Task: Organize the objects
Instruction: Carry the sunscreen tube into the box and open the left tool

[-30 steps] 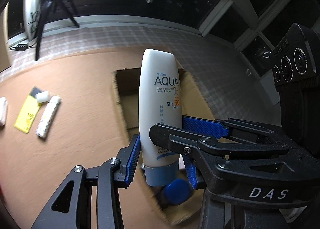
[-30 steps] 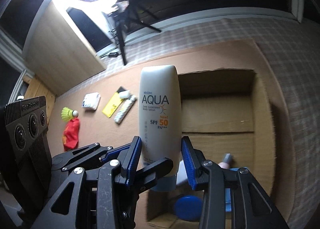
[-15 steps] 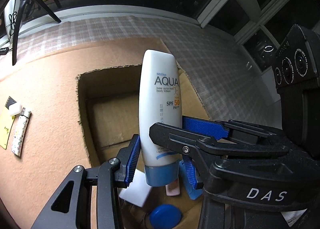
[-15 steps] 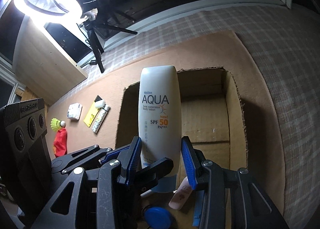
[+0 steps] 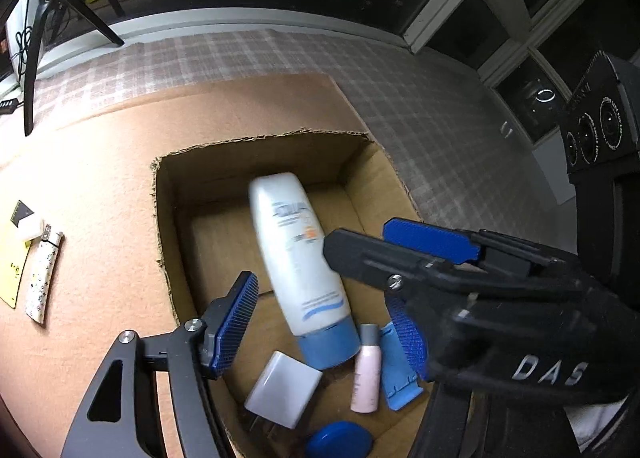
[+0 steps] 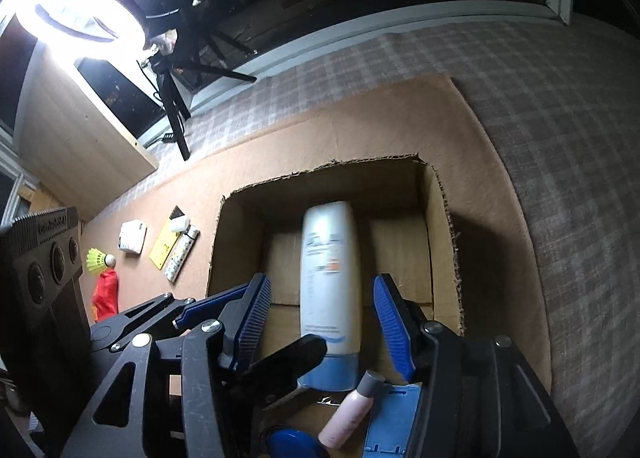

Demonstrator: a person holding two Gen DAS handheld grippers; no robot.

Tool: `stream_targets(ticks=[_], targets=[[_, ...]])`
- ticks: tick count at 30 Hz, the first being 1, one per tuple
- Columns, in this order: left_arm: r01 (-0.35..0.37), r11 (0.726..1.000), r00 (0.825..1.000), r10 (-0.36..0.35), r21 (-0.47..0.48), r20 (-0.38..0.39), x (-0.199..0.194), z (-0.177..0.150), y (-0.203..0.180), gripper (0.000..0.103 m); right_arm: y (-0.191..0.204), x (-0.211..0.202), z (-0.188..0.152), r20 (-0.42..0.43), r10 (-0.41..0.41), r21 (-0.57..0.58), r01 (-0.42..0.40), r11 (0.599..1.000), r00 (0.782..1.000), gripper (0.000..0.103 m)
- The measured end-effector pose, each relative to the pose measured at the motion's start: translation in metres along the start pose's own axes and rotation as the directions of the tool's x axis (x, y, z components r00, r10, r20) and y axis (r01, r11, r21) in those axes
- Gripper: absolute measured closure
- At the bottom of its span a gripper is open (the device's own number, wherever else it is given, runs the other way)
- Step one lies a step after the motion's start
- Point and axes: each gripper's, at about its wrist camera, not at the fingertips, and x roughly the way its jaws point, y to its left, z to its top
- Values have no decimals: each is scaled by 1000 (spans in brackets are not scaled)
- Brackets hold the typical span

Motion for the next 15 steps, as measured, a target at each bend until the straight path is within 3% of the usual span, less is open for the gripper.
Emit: stream_targets(ticks=[15], targets=[[-30,1000,999,30,0,37,-36,-16,29,34,19,-16,-21,37,0,-5,1,1000,999,50]])
